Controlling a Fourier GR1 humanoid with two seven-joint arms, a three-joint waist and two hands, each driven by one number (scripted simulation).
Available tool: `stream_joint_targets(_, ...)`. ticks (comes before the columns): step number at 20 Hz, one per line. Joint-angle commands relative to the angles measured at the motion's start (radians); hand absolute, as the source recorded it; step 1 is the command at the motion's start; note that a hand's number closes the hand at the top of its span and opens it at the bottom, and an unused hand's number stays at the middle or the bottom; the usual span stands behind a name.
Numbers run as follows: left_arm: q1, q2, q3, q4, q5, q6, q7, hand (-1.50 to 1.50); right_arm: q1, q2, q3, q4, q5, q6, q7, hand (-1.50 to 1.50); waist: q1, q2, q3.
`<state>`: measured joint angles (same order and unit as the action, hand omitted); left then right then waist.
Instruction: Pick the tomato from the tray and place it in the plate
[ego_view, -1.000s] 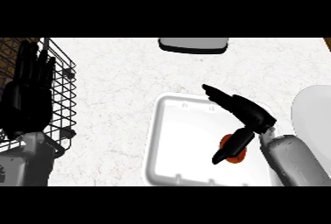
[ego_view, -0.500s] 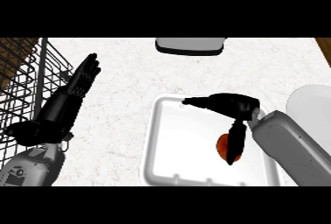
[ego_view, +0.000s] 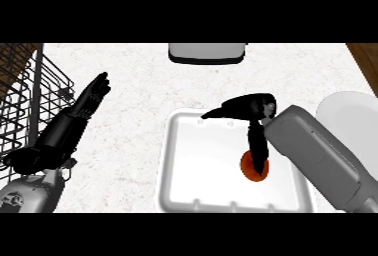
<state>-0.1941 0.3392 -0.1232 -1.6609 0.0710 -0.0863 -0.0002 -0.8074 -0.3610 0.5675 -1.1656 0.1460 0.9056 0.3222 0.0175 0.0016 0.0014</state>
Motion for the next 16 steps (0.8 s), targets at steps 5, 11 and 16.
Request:
stream_joint_targets(5, 0.052, -0.02, -0.01, 0.012, -0.023, -0.01, -0.029, 0.0, -0.127, 0.028, -0.026, 0.129, -0.093, 0.263, 0.191, -1.5, -0.008, -0.002, -0.002)
stream_joint_targets(11, 0.018, -0.004, 0.049, 0.051, 0.0, -0.056, -0.051, 0.0, -0.201, 0.044, -0.071, 0.227, -0.037, 0.259, 0.216, -1.5, -0.007, 0.0, -0.002)
stream_joint_targets(16, 0.038, -0.014, 0.031, -0.013, -0.045, -0.04, -0.015, 0.0, -0.231, 0.057, -0.096, 0.351, 0.043, 0.218, 0.122, -1.5, 0.005, 0.004, -0.001)
